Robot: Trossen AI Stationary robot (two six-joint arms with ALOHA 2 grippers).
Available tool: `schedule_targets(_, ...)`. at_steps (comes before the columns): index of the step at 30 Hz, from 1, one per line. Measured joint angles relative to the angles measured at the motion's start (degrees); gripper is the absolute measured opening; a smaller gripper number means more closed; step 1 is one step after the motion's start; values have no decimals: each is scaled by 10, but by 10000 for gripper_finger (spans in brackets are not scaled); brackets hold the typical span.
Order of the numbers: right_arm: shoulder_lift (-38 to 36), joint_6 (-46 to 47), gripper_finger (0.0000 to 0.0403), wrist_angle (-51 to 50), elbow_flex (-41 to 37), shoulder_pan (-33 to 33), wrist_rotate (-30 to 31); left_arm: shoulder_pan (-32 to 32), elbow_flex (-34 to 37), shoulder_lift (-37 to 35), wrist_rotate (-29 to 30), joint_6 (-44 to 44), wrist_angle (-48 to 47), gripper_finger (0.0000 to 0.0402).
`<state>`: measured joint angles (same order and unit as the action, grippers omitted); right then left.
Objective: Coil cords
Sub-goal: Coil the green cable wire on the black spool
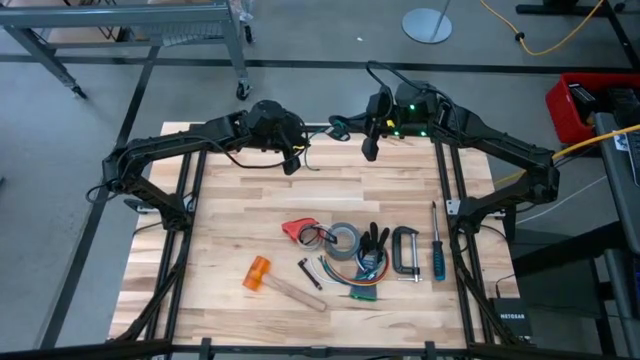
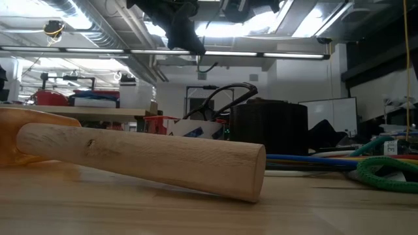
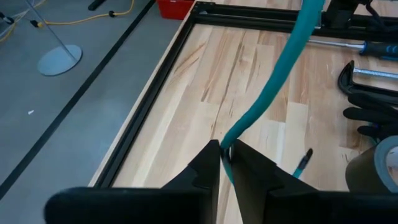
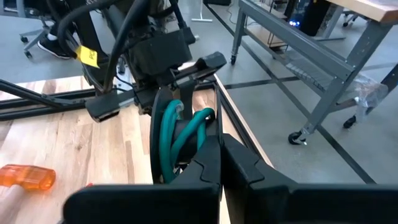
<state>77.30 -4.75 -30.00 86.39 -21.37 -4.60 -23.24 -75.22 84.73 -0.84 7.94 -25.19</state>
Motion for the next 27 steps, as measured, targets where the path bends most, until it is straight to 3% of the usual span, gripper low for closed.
schedule_targets(14, 0, 0, 1, 9, 0, 0, -1, 0, 0, 0, 5, -4, 2, 3)
schedule_targets(27, 21, 3, 1, 130, 0, 0, -1, 0, 0, 3, 31, -85, 75, 1)
